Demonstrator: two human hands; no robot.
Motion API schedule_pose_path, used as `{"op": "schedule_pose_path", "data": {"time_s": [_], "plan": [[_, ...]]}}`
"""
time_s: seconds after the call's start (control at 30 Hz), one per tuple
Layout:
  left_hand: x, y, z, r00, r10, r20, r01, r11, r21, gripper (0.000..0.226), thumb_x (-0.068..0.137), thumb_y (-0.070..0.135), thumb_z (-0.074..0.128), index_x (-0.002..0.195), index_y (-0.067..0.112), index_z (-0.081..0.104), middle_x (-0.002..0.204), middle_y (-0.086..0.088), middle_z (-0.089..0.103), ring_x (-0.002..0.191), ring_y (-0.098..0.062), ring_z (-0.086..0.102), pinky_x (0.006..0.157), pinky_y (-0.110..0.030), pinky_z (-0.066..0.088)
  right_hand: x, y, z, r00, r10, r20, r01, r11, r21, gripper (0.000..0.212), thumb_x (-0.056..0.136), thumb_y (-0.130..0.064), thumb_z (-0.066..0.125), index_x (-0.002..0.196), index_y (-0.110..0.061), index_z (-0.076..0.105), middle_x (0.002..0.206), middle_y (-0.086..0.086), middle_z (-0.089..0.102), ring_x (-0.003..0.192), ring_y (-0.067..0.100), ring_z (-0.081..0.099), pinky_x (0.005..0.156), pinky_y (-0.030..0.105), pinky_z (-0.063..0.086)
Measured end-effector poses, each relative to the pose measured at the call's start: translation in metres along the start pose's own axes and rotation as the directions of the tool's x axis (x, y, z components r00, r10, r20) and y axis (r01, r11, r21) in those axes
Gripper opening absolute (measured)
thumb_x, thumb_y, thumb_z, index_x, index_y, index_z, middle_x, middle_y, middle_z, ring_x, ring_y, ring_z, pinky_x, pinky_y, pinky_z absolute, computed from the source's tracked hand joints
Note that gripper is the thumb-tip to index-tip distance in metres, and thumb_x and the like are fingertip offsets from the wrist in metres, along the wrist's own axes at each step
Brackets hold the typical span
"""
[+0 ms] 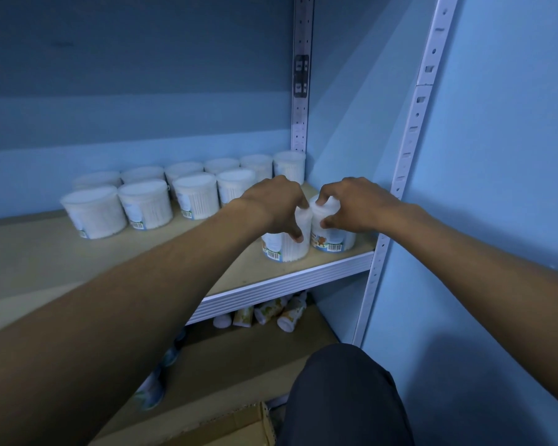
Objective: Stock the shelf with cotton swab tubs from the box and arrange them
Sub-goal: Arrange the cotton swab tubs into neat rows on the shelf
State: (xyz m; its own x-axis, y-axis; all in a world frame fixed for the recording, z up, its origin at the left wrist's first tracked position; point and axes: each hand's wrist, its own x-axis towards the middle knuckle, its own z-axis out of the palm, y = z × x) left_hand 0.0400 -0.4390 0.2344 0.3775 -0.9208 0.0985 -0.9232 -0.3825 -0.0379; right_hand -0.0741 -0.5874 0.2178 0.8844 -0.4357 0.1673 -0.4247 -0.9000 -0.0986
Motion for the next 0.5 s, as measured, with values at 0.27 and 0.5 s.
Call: {"op": "schedule_pose_path", "data": {"time_s": [0.27,0.5], "plan": [[0.000,0.005,-0.001,1.000,0.003,0.006,-0.003,1.000,0.026,0.078,0.068,0.057,0.081,0.136,0.028,0.056,0.132,0.000,0.059,0.119,-0.022,0.054,0.092,-0.037,0.051,0.000,0.005,-0.008,0.994,-0.040,0.098,0.038,0.999,0.026,0.044,0.080,-0.041,0.079,0.117,-0.036,0.058,0.123,0.001,0.057,0.106,0.021,0.052,0.084,0.033,0.045],[0.008,0.001,-0.021,0.988,0.000,0.157,-0.008,0.999,0.050,0.087,0.062,0.067,0.078,0.137,0.035,0.049,0.137,0.007,0.054,0.125,-0.018,0.049,0.100,-0.037,0.046,0.006,0.001,-0.029,0.990,-0.027,0.137,0.027,1.000,0.001,0.056,0.078,-0.052,0.078,0.127,-0.035,0.058,0.133,0.001,0.055,0.119,0.022,0.052,0.085,0.030,0.041]]}}
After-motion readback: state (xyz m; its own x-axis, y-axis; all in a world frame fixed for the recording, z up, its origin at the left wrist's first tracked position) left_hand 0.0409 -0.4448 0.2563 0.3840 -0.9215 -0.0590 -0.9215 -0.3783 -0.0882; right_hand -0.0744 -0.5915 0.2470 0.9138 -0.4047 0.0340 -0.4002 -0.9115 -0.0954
